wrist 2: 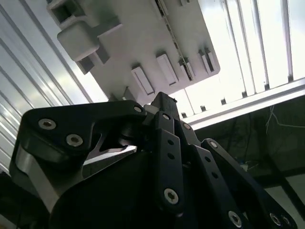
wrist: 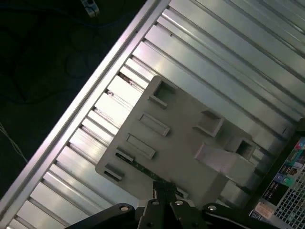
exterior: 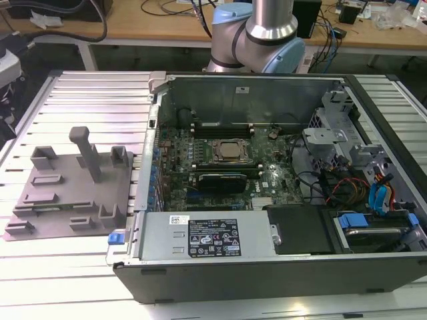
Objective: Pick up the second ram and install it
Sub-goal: 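Pick up the second ram and move it above second insertion slot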
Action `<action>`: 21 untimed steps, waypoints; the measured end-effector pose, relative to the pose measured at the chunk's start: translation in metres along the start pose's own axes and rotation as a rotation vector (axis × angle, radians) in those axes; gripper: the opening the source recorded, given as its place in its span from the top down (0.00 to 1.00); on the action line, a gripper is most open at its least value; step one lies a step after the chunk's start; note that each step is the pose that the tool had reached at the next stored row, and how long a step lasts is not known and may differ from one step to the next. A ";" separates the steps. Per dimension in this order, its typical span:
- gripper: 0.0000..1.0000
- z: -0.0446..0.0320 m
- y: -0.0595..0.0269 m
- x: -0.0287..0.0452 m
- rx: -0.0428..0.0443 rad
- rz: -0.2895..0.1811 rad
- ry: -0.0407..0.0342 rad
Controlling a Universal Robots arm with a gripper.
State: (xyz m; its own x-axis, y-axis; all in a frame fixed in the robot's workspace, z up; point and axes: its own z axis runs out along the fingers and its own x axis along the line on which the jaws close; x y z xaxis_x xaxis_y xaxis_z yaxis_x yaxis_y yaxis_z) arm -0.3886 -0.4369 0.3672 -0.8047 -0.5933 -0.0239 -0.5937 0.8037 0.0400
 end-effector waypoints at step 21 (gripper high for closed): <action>0.92 0.0000 0.0000 0.0000 -0.0059 -0.247 0.0099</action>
State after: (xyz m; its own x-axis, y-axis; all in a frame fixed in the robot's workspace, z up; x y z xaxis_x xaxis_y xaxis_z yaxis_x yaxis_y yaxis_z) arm -0.3886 -0.4369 0.3672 -0.6353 -0.7719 -0.0239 -0.7721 0.6343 0.0400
